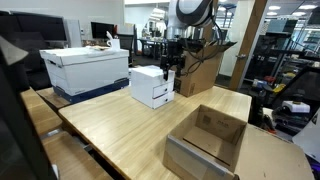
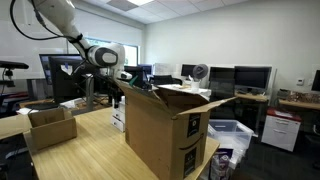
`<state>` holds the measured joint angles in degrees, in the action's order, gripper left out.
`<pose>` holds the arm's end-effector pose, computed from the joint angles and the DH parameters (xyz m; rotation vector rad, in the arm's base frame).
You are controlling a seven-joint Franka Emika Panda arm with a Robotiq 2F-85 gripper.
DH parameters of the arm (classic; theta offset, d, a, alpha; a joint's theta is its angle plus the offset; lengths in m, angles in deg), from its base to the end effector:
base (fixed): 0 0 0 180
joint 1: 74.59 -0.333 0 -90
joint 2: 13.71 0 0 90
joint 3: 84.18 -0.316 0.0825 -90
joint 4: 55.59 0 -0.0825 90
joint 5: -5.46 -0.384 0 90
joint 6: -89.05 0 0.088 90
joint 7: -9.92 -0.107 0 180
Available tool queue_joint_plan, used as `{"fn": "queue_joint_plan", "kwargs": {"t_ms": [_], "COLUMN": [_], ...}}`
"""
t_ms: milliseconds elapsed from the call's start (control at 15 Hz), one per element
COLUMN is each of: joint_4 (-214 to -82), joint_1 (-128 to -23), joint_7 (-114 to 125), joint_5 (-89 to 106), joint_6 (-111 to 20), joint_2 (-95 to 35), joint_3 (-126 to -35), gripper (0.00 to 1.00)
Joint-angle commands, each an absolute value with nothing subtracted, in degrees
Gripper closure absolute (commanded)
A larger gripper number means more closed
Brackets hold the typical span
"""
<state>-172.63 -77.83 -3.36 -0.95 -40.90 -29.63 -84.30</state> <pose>0.5845 0.0371 0.3016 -3.0407 0.3780 0.0984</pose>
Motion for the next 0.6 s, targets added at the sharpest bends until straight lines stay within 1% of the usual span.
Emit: {"fn": "queue_joint_plan", "kwargs": {"t_ms": [0, 533], "joint_4": [-171.43, -170.24], "joint_1": [-78.04, -78.02], "joint_7": [-2.69, -2.74], "joint_5": [1.38, 2.98], "joint_6": [-43.66, -45.9], "joint_2": [-31.46, -33.23], "joint_3": [-84.2, -84.12], "gripper": [0.0, 0.0]}}
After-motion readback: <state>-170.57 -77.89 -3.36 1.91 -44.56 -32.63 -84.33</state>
